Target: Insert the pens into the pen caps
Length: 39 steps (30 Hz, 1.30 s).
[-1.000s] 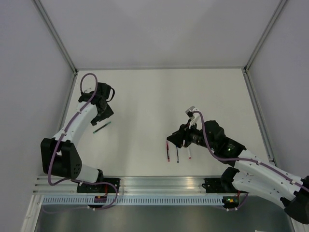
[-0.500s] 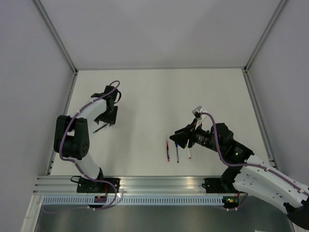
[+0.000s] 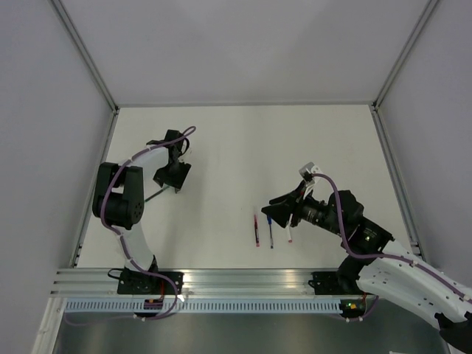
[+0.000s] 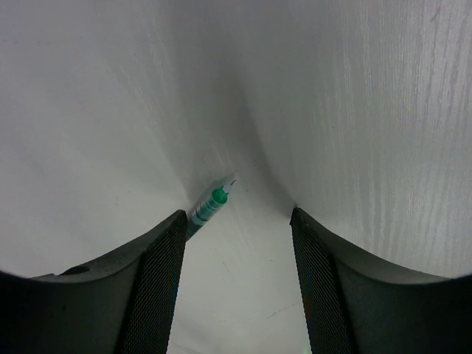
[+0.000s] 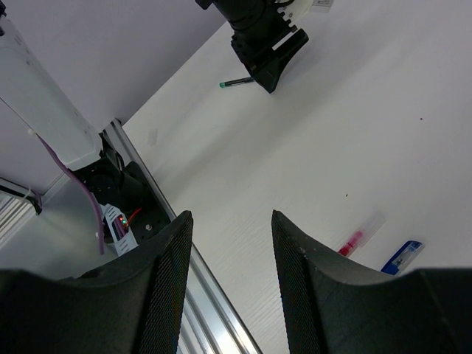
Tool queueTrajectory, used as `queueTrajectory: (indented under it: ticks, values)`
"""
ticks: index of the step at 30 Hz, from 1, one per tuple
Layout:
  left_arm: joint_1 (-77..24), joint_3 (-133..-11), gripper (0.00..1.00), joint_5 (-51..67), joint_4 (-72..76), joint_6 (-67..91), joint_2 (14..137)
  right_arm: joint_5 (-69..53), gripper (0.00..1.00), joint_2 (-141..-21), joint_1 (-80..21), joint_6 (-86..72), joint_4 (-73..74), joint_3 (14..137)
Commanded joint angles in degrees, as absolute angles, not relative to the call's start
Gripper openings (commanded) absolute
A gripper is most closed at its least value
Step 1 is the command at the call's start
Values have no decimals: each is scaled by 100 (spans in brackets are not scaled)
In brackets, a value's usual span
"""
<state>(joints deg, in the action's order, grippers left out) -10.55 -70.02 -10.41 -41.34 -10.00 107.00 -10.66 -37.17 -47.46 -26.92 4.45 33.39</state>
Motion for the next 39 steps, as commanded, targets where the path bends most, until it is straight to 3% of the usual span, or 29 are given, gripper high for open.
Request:
queueTrajectory:
  ticks: [1,20,25,26,27,32,39]
  values:
    - [-932,-7224,64,-826,-4008,-1248,10775,-1151,54,-3577,-4746,-2689,413,3393]
    - [-185,-7198,57,-694,-5036,-870,11373,-1055,54,-3375,-4737,-2628,519,3419]
    - [-167,-7382,42,-422,-5167,-835,11794,-1028,54,-3357,-4737,-2628,527,3410]
    - [-167,-7418,37,-439,-5168,-835,11865,-1020,54,-3366,-4737,-2628,527,3410]
    - [-167,-7435,26,-448,-5211,-835,11917,-1002,54,-3366,-4737,-2628,536,3410]
    - [-176,-7453,2,-27,-5177,-642,12015,-1002,54,-3436,-4746,-2637,483,3419]
    - [-264,-7058,2,1290,-4580,-177,11243,-853,55,-3550,-4737,-2514,466,3436]
